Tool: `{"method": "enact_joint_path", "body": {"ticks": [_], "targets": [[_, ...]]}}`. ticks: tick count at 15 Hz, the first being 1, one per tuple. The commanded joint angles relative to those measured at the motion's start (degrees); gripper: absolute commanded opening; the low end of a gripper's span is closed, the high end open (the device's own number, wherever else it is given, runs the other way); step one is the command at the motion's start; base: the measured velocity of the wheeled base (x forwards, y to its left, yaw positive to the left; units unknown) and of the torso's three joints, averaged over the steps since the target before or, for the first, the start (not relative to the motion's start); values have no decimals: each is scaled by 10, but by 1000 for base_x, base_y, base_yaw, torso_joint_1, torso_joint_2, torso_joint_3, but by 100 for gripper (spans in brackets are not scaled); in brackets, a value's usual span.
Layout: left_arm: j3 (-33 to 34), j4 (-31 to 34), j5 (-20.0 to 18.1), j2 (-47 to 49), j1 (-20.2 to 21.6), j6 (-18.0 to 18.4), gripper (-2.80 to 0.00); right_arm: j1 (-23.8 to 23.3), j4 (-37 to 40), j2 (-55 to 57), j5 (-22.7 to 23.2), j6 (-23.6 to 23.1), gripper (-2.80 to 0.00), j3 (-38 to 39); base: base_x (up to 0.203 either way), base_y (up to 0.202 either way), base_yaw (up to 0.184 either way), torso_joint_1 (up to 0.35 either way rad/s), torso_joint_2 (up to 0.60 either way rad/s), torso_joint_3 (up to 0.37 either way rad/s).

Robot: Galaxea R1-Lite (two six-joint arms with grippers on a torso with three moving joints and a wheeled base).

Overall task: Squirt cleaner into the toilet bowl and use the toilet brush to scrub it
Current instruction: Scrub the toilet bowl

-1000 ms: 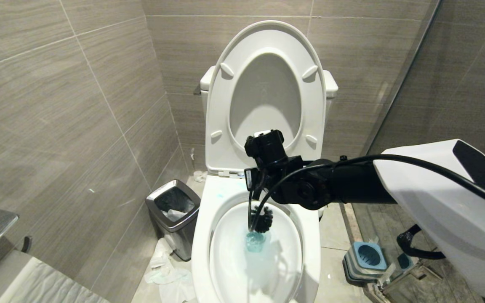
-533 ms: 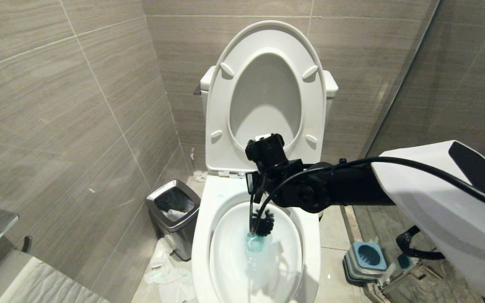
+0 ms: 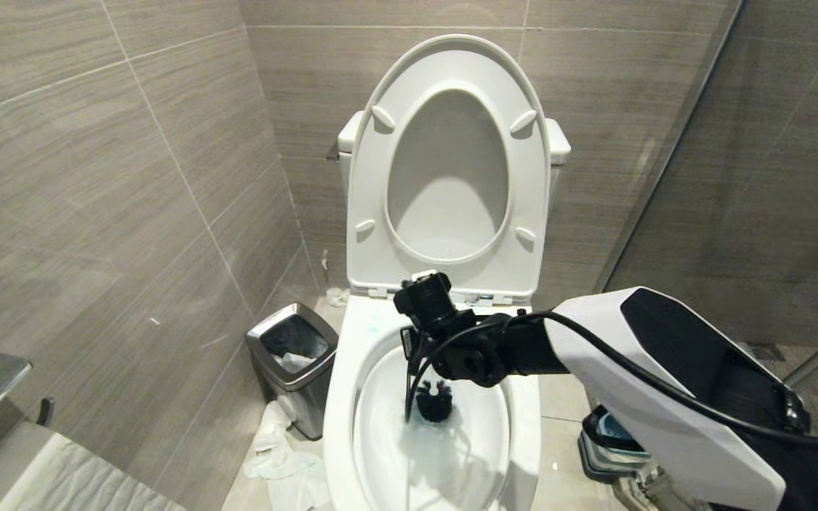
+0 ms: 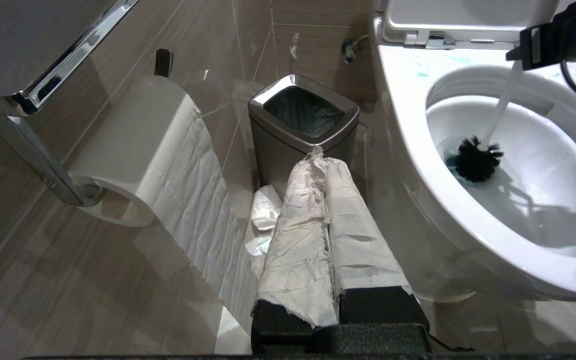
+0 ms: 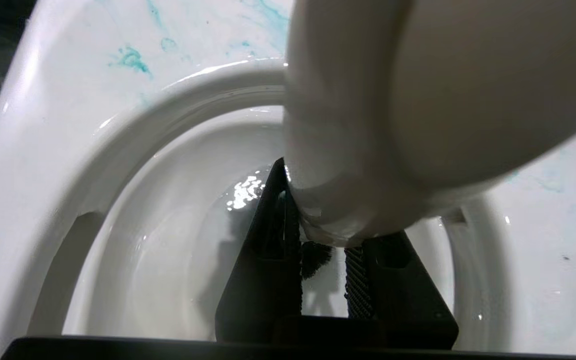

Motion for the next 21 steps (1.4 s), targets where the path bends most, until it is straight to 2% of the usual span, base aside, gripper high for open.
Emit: {"method": "enact_joint_path", "body": {"ticks": [1, 4, 8, 13, 16, 18, 21], "targets": [[1, 0, 0, 0, 0, 0, -280, 0, 1, 19, -2, 0, -280, -8, 0, 0, 0, 0, 0, 0], [1, 0, 0, 0, 0, 0, -280, 0, 3, -54, -1, 1, -280, 14, 0, 0, 0, 0, 0, 0], [1, 0, 0, 0, 0, 0, -280, 0, 1, -130, 11, 2, -280, 96, 0, 0, 0, 0, 0, 0], [1, 0, 0, 0, 0, 0, -280, -1, -6, -47, 9, 2, -280, 75, 0, 0, 0, 0, 0, 0], [1, 0, 0, 0, 0, 0, -280, -9, -9, 6, 6, -6, -280, 5, 0, 0, 0, 0, 0, 0], [1, 0, 0, 0, 0, 0, -280, -10, -2, -11, 5, -10, -280, -5, 0, 0, 0, 0, 0, 0], [1, 0, 0, 0, 0, 0, -280, -7, 14, -102, 8, -7, -280, 22, 0, 0, 0, 0, 0, 0]]}}
